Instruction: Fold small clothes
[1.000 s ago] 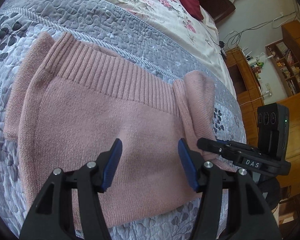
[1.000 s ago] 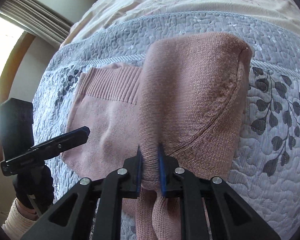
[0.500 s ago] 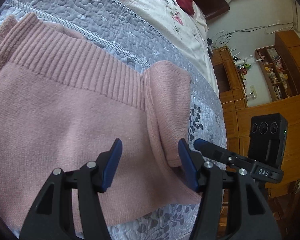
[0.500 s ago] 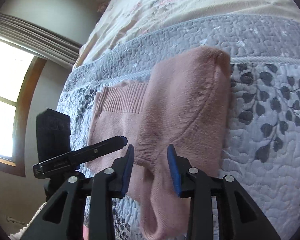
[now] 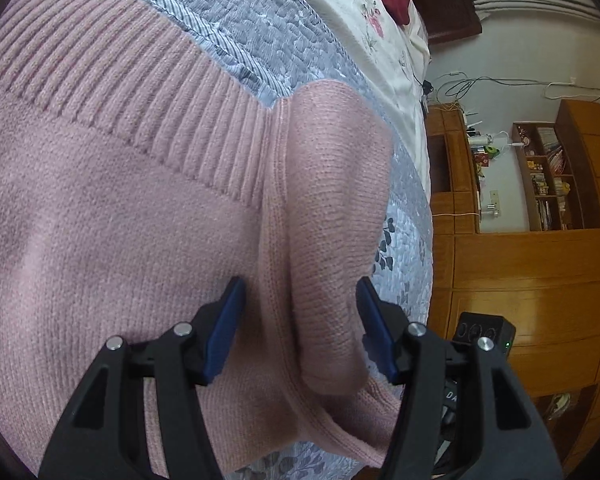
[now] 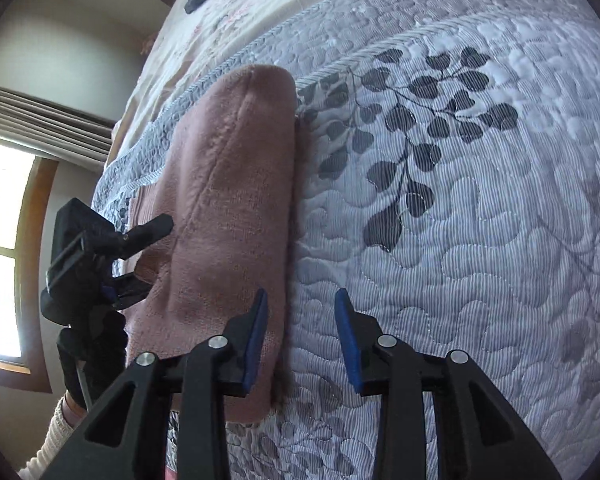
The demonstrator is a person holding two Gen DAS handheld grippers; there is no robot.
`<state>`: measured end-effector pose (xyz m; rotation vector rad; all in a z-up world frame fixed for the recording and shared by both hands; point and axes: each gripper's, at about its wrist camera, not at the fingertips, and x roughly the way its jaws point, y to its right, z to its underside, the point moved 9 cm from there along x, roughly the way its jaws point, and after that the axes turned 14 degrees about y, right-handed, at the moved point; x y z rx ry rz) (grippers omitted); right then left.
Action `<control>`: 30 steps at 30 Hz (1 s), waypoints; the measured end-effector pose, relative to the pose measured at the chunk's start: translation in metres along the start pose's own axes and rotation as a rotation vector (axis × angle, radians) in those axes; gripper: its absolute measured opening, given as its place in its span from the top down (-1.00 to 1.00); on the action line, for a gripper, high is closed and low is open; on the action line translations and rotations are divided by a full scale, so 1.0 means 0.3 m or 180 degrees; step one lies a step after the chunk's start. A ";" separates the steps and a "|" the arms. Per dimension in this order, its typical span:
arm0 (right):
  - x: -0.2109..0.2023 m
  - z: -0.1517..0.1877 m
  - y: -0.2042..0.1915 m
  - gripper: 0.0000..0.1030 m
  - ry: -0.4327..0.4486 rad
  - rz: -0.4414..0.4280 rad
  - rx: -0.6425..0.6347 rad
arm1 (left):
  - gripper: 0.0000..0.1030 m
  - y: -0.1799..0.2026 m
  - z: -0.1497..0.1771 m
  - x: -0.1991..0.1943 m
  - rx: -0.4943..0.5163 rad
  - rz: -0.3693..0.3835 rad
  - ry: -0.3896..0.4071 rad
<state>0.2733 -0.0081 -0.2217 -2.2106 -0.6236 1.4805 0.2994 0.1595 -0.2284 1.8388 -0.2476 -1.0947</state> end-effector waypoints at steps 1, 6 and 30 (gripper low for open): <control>0.007 0.003 0.005 0.31 -0.0006 -0.0011 0.0022 | -0.10 0.008 0.003 0.007 0.0000 0.0011 -0.0016; 0.037 0.025 0.011 0.31 -0.0032 -0.0011 0.0028 | 0.20 0.032 0.023 0.039 0.0072 -0.0012 -0.0063; 0.055 0.071 -0.170 0.30 -0.0010 -0.0190 -0.0215 | 0.67 0.093 -0.175 -0.310 0.0448 0.0132 0.0551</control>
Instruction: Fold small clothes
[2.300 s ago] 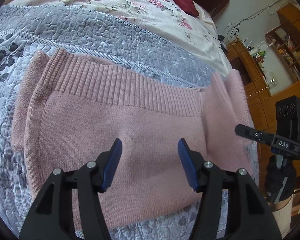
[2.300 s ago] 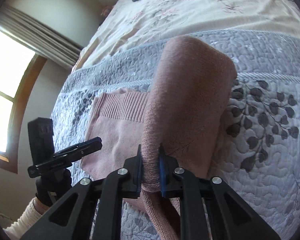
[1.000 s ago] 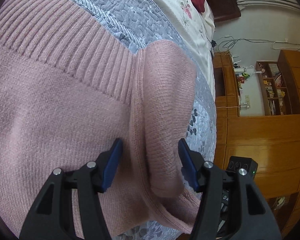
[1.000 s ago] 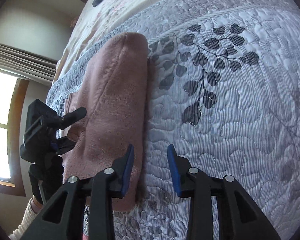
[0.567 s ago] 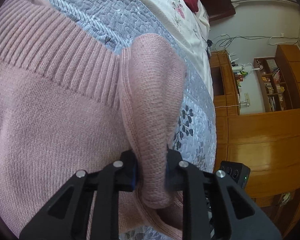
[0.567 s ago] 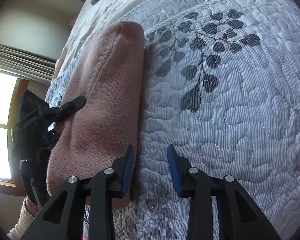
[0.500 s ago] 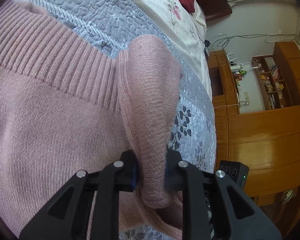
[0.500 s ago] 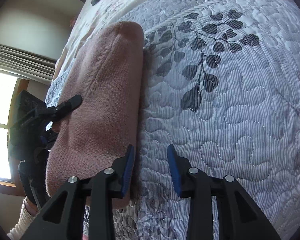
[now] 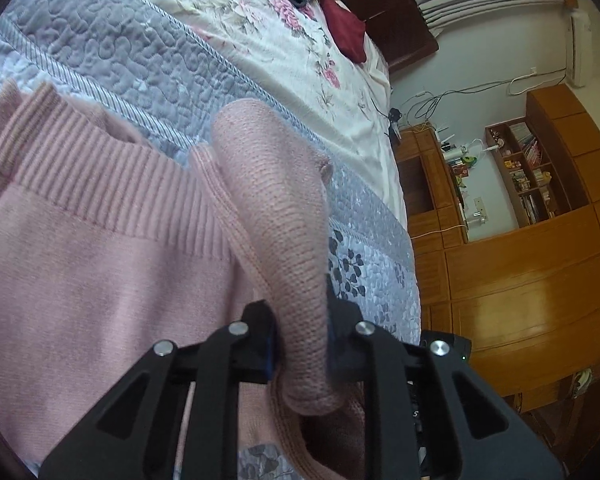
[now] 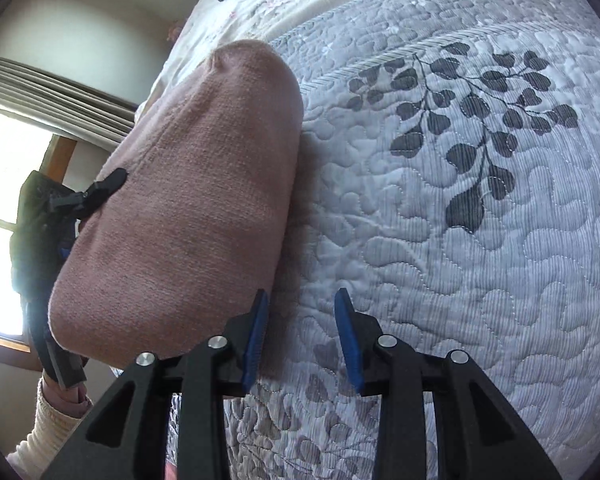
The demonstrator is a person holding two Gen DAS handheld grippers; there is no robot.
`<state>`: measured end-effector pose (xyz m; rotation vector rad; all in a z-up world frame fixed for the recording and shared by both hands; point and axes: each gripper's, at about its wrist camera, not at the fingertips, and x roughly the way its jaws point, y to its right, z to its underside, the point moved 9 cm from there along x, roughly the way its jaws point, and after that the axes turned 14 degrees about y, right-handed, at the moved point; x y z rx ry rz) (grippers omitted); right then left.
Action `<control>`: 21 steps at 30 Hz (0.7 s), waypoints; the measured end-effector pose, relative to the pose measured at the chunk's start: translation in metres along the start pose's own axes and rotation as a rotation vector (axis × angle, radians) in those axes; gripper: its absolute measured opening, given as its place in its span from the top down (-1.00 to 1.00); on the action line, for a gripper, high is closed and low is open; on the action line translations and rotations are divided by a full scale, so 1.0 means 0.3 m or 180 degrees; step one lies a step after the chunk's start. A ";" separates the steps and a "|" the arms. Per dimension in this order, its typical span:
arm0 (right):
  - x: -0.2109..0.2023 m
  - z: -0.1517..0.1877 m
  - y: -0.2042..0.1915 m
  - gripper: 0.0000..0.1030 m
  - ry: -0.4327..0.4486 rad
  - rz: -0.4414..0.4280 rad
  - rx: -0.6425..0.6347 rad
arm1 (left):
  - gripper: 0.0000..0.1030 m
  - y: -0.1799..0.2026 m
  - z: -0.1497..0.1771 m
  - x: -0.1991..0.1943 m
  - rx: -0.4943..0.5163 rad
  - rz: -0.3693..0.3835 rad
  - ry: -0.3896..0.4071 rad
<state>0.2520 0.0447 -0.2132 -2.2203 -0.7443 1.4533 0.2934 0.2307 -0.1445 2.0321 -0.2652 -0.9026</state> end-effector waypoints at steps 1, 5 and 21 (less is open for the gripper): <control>0.009 0.000 -0.015 0.29 -0.0009 -0.0008 -0.0023 | 0.67 -0.017 -0.023 -0.026 0.0000 -0.0032 0.0029; 0.051 0.001 -0.061 0.25 -0.0066 -0.0016 -0.0110 | 0.67 -0.105 -0.108 -0.129 -0.0123 -0.0124 0.0149; 0.194 0.081 -0.293 0.24 -0.0344 -0.0240 -0.0475 | 0.67 -0.439 -0.246 -0.398 -0.0410 -0.0386 0.0401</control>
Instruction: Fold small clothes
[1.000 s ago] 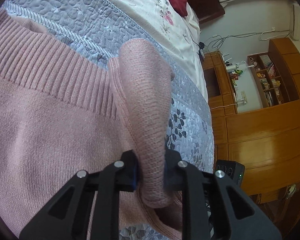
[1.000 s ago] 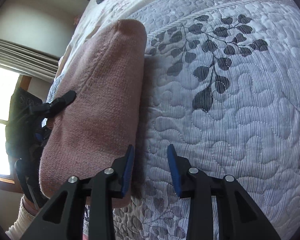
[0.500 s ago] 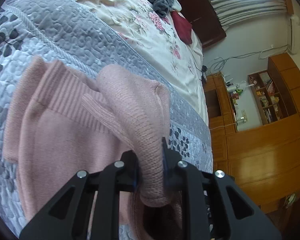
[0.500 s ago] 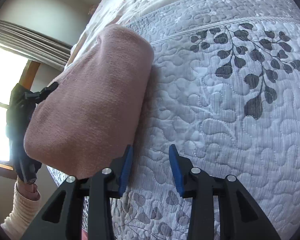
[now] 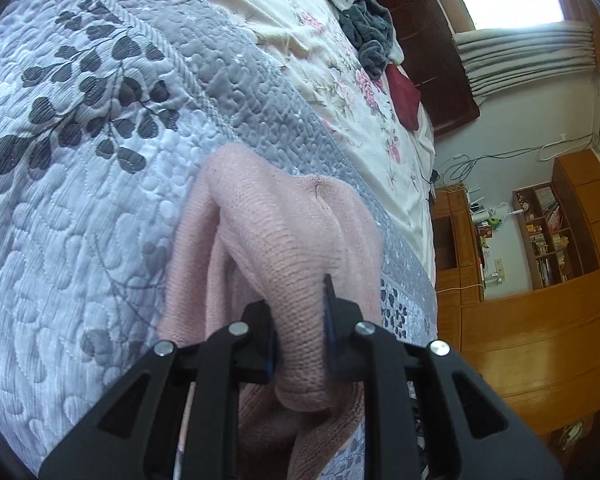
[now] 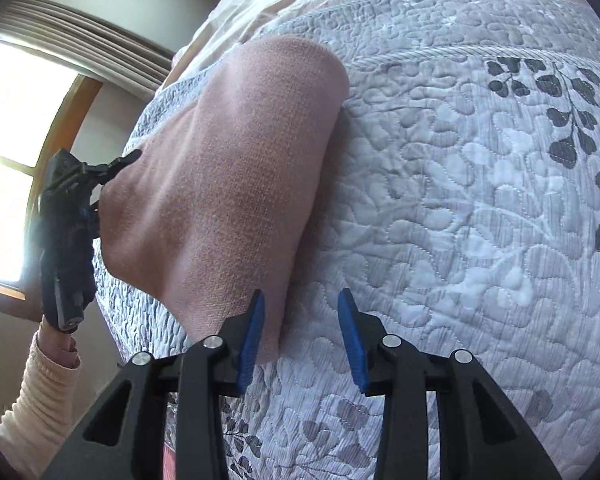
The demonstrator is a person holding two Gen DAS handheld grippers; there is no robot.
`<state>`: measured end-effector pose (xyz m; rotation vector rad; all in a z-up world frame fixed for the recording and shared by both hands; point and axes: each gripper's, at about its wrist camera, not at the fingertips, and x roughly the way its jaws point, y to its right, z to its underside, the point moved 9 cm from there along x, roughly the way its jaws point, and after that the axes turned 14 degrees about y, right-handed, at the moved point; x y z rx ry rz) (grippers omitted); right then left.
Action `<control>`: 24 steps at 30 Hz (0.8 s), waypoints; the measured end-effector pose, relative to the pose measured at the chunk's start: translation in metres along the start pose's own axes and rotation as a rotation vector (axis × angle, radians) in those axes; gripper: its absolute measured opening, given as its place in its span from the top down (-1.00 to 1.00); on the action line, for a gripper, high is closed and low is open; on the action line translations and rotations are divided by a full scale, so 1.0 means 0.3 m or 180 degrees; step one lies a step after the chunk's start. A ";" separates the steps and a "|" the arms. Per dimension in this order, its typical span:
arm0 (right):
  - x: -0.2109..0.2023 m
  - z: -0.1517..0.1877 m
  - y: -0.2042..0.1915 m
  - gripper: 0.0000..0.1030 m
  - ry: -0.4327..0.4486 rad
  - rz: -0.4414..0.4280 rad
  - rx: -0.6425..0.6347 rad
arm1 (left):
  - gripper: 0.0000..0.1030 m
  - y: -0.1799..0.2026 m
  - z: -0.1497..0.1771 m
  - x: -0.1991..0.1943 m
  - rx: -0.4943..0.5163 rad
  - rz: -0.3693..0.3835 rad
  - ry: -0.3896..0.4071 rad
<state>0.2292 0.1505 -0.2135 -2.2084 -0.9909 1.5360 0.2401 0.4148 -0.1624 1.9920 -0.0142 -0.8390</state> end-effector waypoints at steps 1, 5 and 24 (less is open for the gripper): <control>0.007 0.005 -0.011 0.24 -0.0015 -0.0012 -0.0022 | 0.67 -0.029 0.003 0.002 -0.0005 -0.0034 -0.0019; 0.035 0.026 -0.045 0.23 -0.0076 -0.0024 -0.0071 | 0.67 -0.121 0.032 0.035 -0.0017 -0.0110 -0.0088; 0.042 0.128 -0.090 0.02 -0.0136 -0.0327 0.0295 | 0.09 -0.085 0.197 -0.227 0.0428 -0.0149 0.0081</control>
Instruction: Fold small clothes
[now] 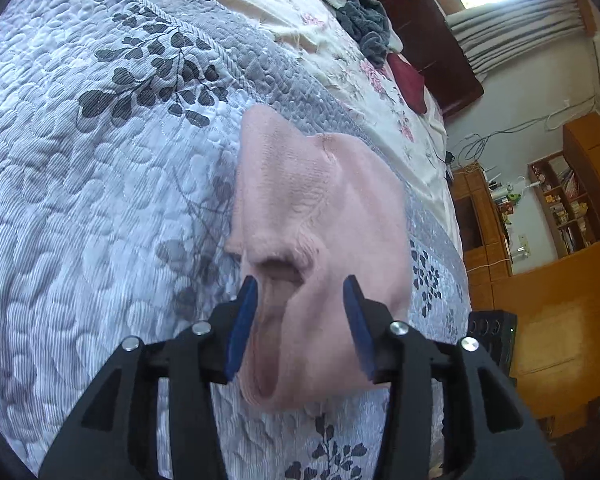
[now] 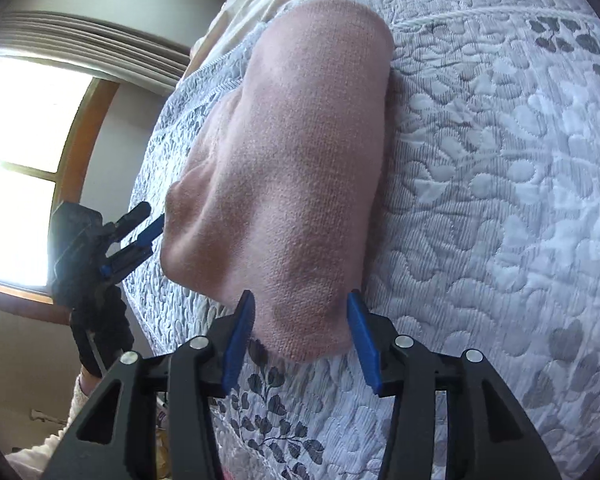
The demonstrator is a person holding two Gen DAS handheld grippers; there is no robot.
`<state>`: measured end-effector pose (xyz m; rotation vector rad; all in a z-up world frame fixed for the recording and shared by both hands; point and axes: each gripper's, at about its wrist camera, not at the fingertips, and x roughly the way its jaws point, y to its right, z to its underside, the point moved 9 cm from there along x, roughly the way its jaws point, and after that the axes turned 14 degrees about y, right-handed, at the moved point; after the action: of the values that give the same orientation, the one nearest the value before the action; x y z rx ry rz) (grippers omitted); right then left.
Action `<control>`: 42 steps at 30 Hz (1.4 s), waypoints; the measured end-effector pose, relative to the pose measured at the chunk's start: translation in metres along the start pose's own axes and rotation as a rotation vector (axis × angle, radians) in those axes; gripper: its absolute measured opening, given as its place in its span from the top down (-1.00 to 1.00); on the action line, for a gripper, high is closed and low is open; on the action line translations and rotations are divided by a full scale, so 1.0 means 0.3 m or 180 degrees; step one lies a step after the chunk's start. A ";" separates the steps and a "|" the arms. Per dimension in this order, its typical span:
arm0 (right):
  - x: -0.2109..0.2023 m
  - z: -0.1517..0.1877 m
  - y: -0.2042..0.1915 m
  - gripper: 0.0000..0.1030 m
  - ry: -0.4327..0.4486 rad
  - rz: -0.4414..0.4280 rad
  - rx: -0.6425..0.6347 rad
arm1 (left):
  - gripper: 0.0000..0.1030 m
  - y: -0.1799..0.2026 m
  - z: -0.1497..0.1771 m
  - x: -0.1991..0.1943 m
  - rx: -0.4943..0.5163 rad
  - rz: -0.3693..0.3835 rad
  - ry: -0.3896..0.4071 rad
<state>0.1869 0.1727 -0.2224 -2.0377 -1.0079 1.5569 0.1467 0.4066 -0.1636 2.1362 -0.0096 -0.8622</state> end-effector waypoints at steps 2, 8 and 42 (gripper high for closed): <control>0.035 0.026 0.016 -0.02 -0.0090 0.0101 0.0052 | 0.03 0.014 0.049 0.000 0.0038 0.0004 -0.0081; 0.024 0.027 0.024 0.49 -0.0044 0.0080 0.0216 | 0.83 0.006 0.138 0.064 0.0150 -0.0149 -0.0343; -0.004 -0.078 0.028 0.20 0.0132 0.0368 -0.0235 | 0.30 -0.098 -0.284 0.319 0.0066 -0.0558 -0.0080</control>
<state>0.2114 0.1691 -0.2199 -2.2050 -0.9612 1.5481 0.2617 0.4574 -0.2020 2.1692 0.1587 -0.9939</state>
